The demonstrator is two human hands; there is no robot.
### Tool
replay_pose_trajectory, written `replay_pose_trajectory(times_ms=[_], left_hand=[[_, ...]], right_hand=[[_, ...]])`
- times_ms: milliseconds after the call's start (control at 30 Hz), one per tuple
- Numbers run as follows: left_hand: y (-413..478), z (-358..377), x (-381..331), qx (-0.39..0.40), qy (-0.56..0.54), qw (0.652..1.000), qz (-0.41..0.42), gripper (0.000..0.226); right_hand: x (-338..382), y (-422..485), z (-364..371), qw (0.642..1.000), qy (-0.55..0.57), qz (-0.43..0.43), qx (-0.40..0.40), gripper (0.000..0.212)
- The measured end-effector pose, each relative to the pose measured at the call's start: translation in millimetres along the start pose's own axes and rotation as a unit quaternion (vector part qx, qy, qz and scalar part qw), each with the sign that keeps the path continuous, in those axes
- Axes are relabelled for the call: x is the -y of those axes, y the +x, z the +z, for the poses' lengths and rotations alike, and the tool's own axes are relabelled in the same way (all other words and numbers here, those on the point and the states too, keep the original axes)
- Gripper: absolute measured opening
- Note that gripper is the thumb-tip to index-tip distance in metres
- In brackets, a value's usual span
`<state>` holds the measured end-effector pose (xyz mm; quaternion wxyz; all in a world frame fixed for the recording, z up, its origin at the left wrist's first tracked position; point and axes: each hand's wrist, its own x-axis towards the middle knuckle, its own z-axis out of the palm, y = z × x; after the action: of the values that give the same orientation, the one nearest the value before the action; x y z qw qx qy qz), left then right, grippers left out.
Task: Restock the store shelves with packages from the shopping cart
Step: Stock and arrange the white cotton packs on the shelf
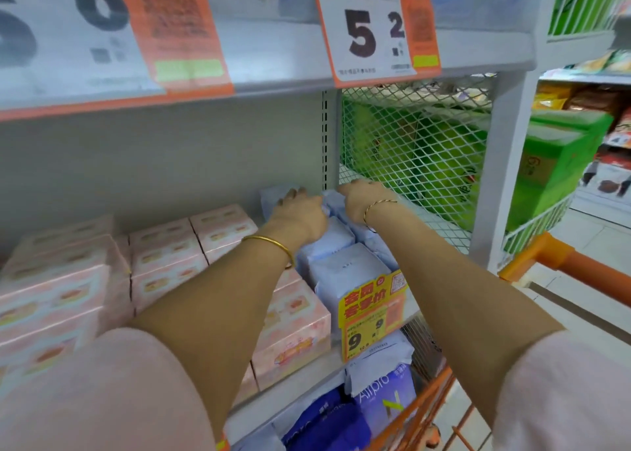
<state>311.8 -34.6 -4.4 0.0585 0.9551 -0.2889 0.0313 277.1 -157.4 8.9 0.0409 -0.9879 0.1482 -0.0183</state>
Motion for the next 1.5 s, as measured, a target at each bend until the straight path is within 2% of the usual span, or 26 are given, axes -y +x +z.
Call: replay_pose_trajectory(times_ms=[200,433,567,667,733,867,1067,1200,1367,1500], left_hand=[[7,14,14,0.075,0.005,0.997,-0.013,0.045],[5,20,14,0.049,-0.005,0.999,0.000,0.045],[24,14,26,-0.057,-0.032,0.998,-0.009,0.035],[38,7,35,-0.027,-0.035,0.999,-0.026,0.044],[46,8,41,0.017,-0.030,0.999,-0.039,0.047],[51,14,45,0.053,-0.032,0.997,-0.040,0.044],[46,17,41,0.048,-0.049,0.997,-0.031,0.037],[39,11,38,0.060,-0.042,0.997,-0.030,0.044],[19,6,25,0.052,-0.047,0.997,-0.026,0.049],[-4,3,0,0.071,-0.047,0.996,-0.015,0.052]], right_hand=[[-8,21,18,0.998,-0.003,-0.002,0.060,0.048],[-13,18,22,0.999,0.007,-0.013,0.042,0.042],[2,15,16,0.996,0.020,-0.083,-0.021,0.041],[10,14,18,0.991,-0.009,-0.130,0.034,0.042],[9,14,21,0.990,0.003,-0.123,0.063,0.043],[9,14,20,0.990,0.023,-0.126,0.058,0.042],[12,14,22,0.990,0.013,-0.128,0.059,0.042],[10,9,22,0.990,-0.001,-0.126,0.059,0.044],[-12,-13,13,0.993,0.062,-0.100,-0.028,0.043],[-23,-29,11,0.997,0.044,-0.055,0.008,0.043]])
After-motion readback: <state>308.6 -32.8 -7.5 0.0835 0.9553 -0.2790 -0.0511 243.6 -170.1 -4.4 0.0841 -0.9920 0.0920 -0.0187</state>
